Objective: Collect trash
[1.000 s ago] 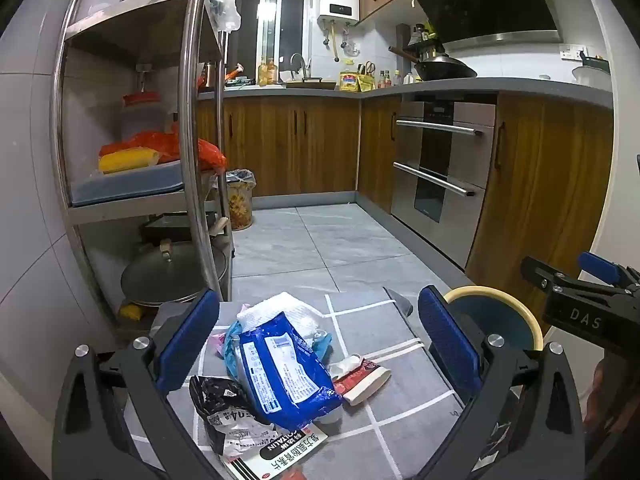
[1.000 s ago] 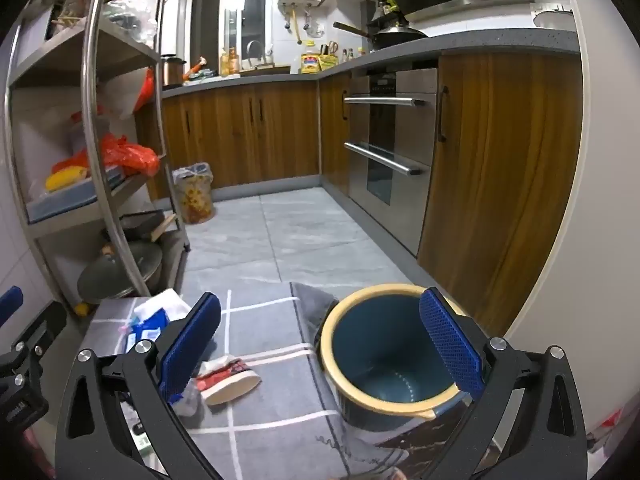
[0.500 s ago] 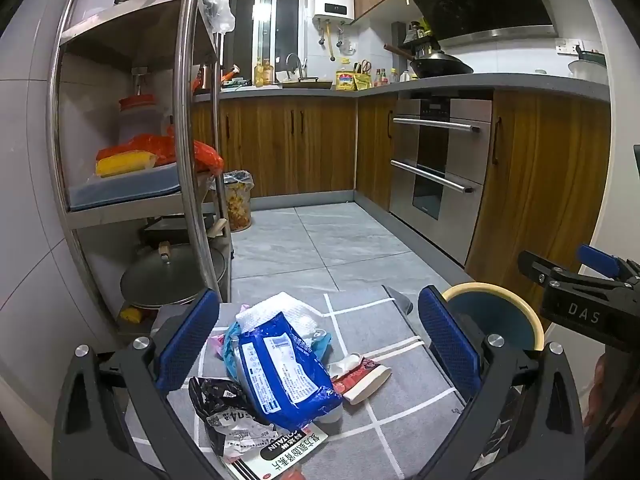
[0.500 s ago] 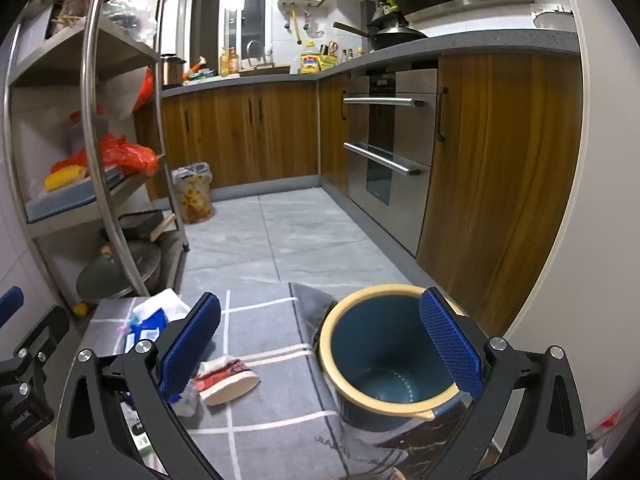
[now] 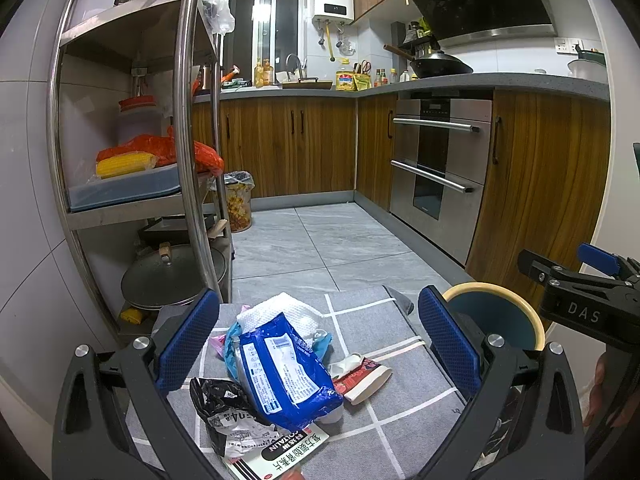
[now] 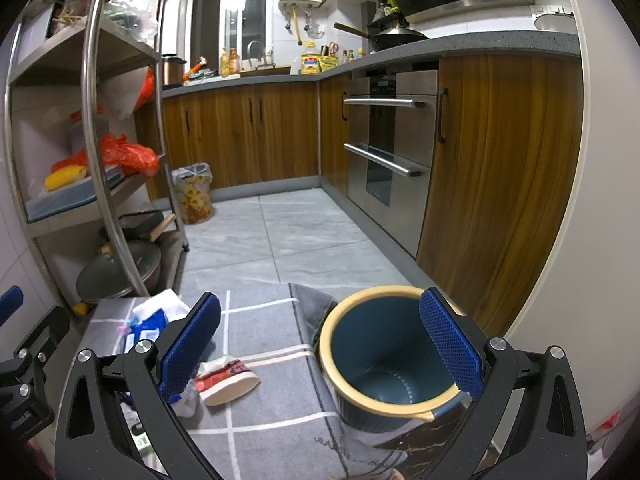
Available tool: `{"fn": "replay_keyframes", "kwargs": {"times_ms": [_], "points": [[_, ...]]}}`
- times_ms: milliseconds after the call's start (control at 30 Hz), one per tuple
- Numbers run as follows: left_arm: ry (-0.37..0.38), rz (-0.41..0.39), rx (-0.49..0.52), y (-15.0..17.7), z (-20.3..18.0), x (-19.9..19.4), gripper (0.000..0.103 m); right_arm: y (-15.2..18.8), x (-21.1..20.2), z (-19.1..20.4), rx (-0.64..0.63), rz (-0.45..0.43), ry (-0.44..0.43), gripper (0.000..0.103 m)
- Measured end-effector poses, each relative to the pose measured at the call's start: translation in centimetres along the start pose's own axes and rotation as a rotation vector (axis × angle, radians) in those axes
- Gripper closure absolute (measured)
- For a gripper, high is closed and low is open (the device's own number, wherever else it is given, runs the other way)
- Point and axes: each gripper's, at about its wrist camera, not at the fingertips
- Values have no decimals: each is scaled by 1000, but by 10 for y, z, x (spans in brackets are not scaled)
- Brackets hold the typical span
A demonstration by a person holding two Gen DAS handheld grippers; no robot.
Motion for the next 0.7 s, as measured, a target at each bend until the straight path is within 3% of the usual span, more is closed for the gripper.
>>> {"fn": "replay_keyframes", "kwargs": {"times_ms": [700], "points": [[-1,0,0,0,-1,0,5,1,1,0,-1,0,0,4]]}}
Point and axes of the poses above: each gripper's, at about its wrist camera, not at the fingertips, and x roughly the way its jaws point, z to its left, y to its underside, and after that the axes turned 5 degrees about -y, right-handed
